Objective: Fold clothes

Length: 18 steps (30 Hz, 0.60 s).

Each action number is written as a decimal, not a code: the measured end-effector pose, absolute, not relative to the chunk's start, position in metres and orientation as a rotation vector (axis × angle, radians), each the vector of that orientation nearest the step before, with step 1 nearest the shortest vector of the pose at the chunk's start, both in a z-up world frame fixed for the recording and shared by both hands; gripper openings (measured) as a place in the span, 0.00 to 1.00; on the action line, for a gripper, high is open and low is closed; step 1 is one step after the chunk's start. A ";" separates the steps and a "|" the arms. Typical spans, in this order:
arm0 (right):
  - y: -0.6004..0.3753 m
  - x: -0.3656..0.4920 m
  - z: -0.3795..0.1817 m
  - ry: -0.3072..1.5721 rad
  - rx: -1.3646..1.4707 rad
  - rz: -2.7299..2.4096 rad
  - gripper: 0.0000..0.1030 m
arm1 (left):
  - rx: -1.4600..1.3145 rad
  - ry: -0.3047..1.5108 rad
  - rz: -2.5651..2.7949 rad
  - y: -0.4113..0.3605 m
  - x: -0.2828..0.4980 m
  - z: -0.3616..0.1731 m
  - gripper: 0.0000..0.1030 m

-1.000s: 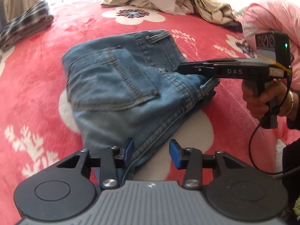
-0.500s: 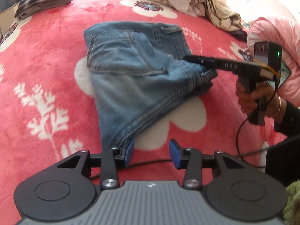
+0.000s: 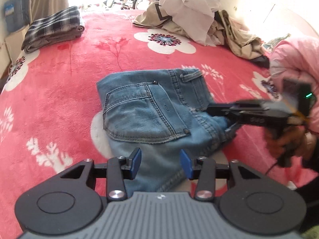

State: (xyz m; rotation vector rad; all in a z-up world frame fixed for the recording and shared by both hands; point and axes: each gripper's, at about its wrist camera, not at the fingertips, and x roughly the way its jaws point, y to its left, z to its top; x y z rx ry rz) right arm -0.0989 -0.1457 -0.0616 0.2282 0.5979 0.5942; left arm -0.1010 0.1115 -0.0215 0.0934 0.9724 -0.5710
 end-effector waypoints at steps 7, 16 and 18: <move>-0.106 -0.070 -0.009 0.565 0.066 0.718 0.12 | 0.066 0.981 -0.535 0.113 -0.121 -0.035 0.43; 0.016 0.046 -0.045 0.803 -0.107 0.858 0.10 | -0.036 0.994 -0.489 0.126 -0.126 -0.054 0.43; 0.024 0.063 -0.083 0.870 -0.163 0.812 0.06 | -0.061 0.995 -0.484 0.130 -0.124 -0.056 0.43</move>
